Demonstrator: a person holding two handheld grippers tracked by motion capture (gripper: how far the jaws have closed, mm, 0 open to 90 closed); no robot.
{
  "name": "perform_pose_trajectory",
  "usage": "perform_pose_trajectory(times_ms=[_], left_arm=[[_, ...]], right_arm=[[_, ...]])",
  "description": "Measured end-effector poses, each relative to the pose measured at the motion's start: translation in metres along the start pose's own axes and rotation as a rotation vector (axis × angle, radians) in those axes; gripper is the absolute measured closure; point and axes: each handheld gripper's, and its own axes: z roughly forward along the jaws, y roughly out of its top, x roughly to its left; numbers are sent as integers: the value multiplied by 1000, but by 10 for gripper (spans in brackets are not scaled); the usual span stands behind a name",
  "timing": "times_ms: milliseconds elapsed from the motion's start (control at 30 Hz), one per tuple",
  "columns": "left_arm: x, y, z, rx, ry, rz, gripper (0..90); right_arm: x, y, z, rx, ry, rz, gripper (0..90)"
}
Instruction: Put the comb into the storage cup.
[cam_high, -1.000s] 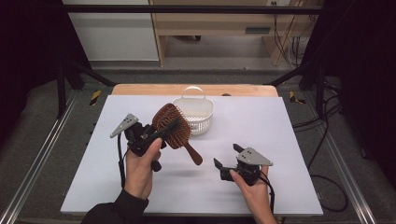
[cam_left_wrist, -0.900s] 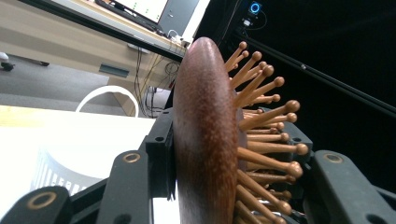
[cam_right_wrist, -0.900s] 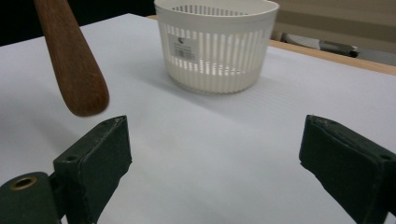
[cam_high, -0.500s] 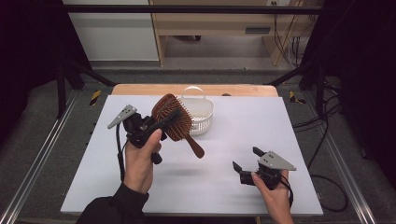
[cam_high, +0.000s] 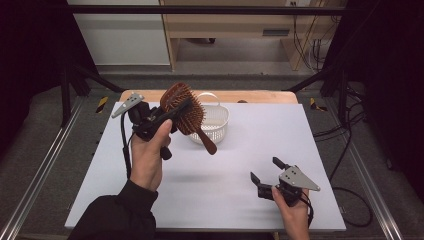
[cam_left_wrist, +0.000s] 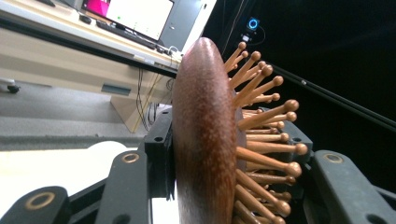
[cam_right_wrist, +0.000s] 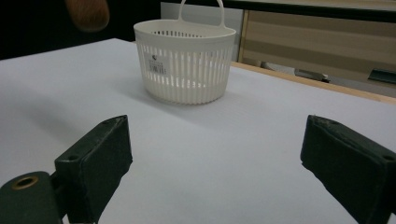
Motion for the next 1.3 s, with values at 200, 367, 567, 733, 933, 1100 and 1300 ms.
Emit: perform_pose_trajectory(times_ms=[200, 367, 567, 733, 933, 1100, 1300], left_arm=[[1, 14, 11, -32, 29, 12, 506], [4, 23, 23, -50, 35, 7, 505], [-1, 30, 34, -72, 46, 31, 505], [-3, 30, 43, -67, 61, 52, 505], [-9, 29, 55, -66, 49, 79, 504], [-7, 29, 62, -61, 42, 58, 506], [-2, 31, 69, -74, 77, 77, 506]], right_arm=[[4, -3, 2, -2, 18, 5, 86], [4, -4, 1, -6, 17, 3, 86], [1, -4, 3, -11, 16, 22, 88], [0, -4, 2, -14, 14, 28, 87], [2, -5, 3, -16, 22, 13, 87], [-4, -5, 1, -37, 40, 63, 91], [-4, -6, 0, -47, 50, 72, 91]])
